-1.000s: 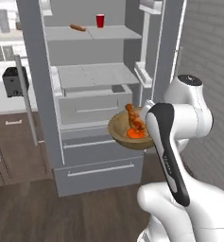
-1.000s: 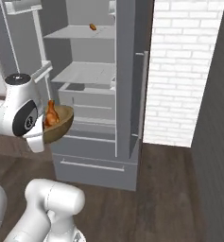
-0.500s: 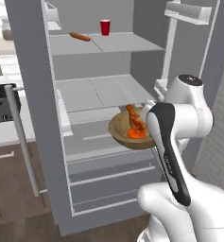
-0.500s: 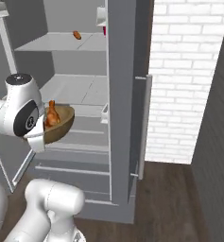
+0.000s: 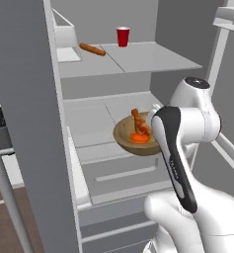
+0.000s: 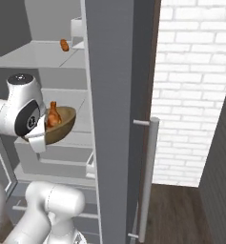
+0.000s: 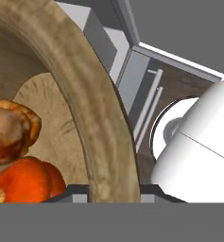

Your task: Pick the chicken drumstick and squash from their plates and place them in the bowl. Then put the bowl in the fridge.

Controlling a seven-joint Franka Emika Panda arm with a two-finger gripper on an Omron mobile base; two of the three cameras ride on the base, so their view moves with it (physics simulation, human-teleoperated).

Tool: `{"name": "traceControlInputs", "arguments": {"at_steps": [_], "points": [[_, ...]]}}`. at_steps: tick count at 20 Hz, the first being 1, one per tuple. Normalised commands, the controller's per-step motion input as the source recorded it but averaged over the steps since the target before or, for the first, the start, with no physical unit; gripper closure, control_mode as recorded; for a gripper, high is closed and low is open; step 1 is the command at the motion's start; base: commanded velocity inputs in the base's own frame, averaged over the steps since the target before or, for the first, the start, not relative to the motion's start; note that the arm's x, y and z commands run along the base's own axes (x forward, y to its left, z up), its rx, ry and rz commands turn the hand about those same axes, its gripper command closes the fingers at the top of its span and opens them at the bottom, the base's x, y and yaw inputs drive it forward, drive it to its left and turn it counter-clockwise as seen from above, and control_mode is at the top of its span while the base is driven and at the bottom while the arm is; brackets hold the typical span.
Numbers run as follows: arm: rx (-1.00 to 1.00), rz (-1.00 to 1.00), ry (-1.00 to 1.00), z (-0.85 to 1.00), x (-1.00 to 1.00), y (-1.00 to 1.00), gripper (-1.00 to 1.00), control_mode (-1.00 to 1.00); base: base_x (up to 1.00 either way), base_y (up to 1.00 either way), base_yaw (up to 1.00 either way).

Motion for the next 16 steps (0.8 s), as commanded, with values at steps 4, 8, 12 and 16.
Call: {"name": "traceControlInputs", "arguments": {"at_steps": [4, 8, 12, 16], "points": [[-0.01, 0.0, -0.01, -0.03, 0.87, 0.0, 1.0, -1.0, 0.0, 0.0, 0.0], [0.09, -0.06, -0.1, -0.22, 0.83, 0.11, 1.0, -1.0, 0.0, 0.0, 0.0], [0.13, -0.04, -0.04, -0.25, 0.64, 0.19, 1.0, -1.0, 0.0, 0.0, 0.0], [0.18, -0.05, -0.06, -0.33, 0.75, 0.06, 1.0, -1.0, 0.0, 0.0, 0.0]]}}
